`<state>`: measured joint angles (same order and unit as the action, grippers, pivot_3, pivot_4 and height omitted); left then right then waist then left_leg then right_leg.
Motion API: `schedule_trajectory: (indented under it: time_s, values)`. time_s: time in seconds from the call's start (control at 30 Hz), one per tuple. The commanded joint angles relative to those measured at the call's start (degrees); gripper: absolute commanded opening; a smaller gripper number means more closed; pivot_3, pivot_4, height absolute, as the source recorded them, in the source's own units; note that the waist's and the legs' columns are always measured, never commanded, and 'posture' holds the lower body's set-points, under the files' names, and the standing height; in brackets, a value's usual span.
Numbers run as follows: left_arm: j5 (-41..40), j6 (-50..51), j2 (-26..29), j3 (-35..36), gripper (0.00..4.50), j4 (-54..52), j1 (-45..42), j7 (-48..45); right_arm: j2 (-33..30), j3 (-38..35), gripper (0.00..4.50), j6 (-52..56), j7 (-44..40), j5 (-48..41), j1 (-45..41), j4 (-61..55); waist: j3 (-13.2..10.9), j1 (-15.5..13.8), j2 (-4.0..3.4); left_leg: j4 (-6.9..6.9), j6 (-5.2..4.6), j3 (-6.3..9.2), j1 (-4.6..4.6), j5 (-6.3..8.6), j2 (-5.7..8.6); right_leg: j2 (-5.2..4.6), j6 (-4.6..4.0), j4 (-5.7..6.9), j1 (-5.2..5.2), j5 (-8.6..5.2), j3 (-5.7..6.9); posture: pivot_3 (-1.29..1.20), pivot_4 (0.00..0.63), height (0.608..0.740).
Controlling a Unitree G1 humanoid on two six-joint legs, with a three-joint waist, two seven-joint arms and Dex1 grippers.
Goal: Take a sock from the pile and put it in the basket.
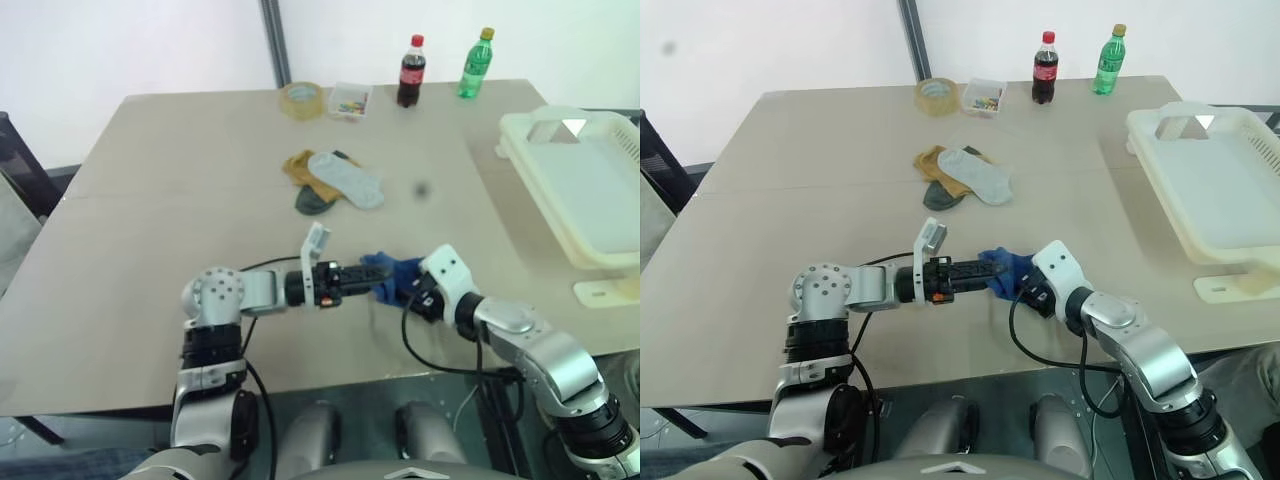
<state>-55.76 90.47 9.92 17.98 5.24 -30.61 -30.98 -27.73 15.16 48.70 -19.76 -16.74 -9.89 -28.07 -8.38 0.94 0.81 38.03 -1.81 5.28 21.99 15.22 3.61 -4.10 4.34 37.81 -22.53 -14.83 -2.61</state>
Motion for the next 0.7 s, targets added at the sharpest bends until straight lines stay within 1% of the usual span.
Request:
schedule_trajectory:
  time_s: [0.03, 0.1, 0.43, 0.53, 0.63, 0.7]
  values:
    - [-3.3, -1.1, -1.4, 4.2, 4.33, 0.7, -2.1, -0.3, 0.5, 0.9, 2.92, 1.4, -0.7, 0.7, 0.8, 1.2, 0.0, 0.0, 0.05, 0.00, 0.00, 0.00, 0.00, 0.00, 0.00, -0.01, 0.00, 0.00, 0.00, 0.00, 0.00, 0.00, 0.150, 0.740]
    - [-4.2, -0.6, -2.0, 5.3, 4.33, 0.8, -2.5, -0.1, 0.7, 1.1, 2.92, 1.4, -0.7, 0.9, 0.7, 1.2, 0.0, -0.1, 0.07, 0.00, 0.01, 0.02, 0.00, 0.00, -0.01, 0.00, 0.00, 0.00, -0.01, 0.00, 0.02, 0.00, 0.150, 0.740]
    - [-4.3, 1.4, -6.3, 3.0, 4.33, -0.4, -1.7, 2.2, 0.3, 3.2, 2.92, 0.3, -2.3, 3.9, -2.7, -0.1, -0.1, 0.0, 0.10, -0.05, 0.16, -0.04, 0.00, -0.08, -0.03, 0.02, 0.00, 0.00, -0.06, 0.00, -0.04, 0.00, 0.150, 0.740]
    - [-3.8, 1.6, -6.5, 2.3, 4.33, 0.5, -2.0, 2.4, -1.9, 3.2, 2.92, 1.3, -3.9, 4.2, -3.4, -2.9, -0.1, -0.1, 0.09, -0.12, 0.17, -0.03, 0.03, -0.09, -0.03, 0.02, 0.00, -0.02, -0.08, 0.00, -0.04, 0.00, 0.150, 0.740]
    - [-3.0, 0.6, -6.8, 1.9, 4.33, 2.0, -2.6, 2.6, -5.6, 3.2, 2.92, 1.7, -7.2, 3.6, -3.3, -7.1, -0.1, -0.3, 0.12, -0.17, 0.18, -0.01, 0.17, -0.09, -0.01, -0.01, 0.00, -0.13, -0.16, 0.00, -0.01, 0.00, 0.150, 0.740]
    - [-2.5, -0.3, -6.9, 1.1, 4.33, 3.2, -3.1, 2.2, -9.4, 1.7, 2.92, 2.0, -9.2, 3.8, -3.2, -10.3, -0.2, -0.4, 0.11, -0.16, 0.19, 0.04, 0.31, -0.10, 0.03, -0.03, 0.00, -0.19, -0.24, 0.00, 0.05, 0.00, 0.150, 0.740]
